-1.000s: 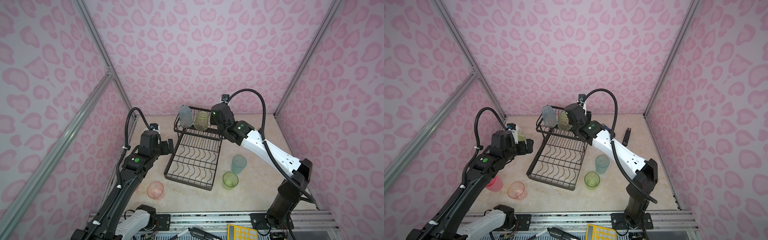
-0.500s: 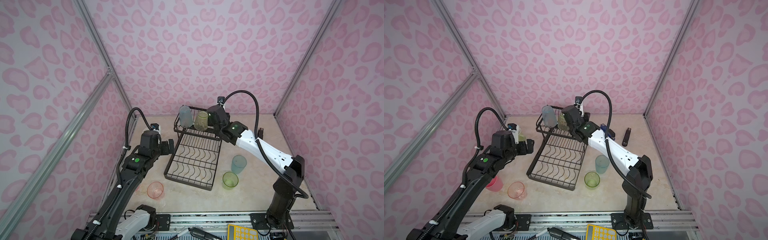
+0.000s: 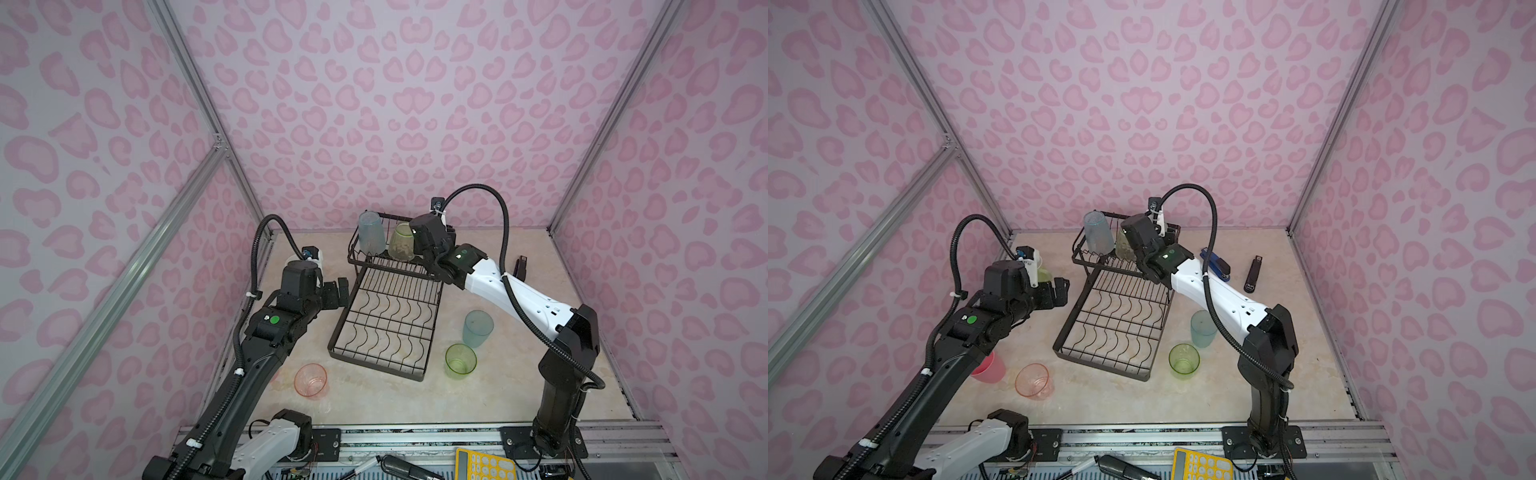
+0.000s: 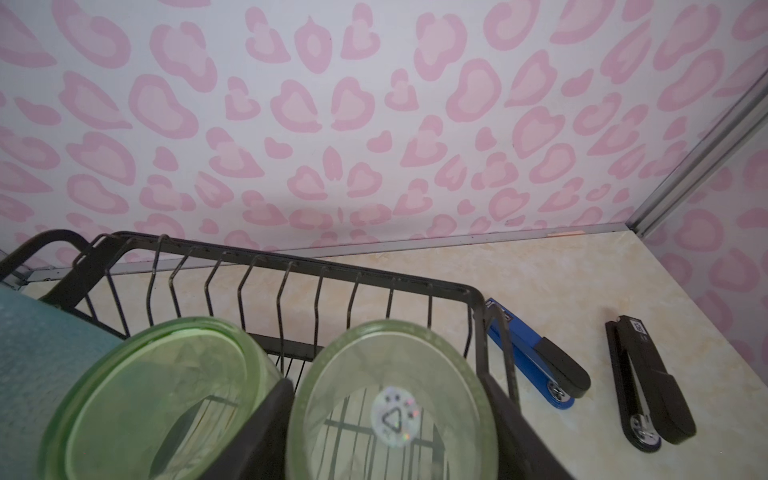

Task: Load the cups into the dish rack
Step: 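Lower the pale green cup with the right gripper into the rack's upper tier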

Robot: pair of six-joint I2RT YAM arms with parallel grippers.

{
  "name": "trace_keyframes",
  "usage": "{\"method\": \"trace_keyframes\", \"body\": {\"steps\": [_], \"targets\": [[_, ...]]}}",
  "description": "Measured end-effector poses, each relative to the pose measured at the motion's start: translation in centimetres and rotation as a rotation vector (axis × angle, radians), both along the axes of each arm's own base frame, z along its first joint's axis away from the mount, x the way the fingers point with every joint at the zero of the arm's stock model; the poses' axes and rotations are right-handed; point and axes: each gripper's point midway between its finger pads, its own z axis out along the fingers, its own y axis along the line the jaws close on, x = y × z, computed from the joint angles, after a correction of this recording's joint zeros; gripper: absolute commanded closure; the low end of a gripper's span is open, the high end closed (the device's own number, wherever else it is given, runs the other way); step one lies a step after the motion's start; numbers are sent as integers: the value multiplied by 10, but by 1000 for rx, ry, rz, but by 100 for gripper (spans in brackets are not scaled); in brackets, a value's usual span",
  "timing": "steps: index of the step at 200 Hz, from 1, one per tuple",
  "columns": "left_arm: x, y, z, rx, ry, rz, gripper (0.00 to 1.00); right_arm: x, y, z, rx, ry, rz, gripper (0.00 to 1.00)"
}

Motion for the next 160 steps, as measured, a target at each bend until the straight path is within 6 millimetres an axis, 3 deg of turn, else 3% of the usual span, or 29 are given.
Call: {"method": "trace_keyframes", "body": {"steps": [95,118,160], "targets": [[0,-4,-2,-11,10,-18,0,1,1,-7,-3,16,6,15],[0,-4,-3,-11,12,-18,0,-1,0,0,3,8,11,10],[2,-4,-6,-8,23,-14,0,-9,-6,25,32,-29,19,10]]}}
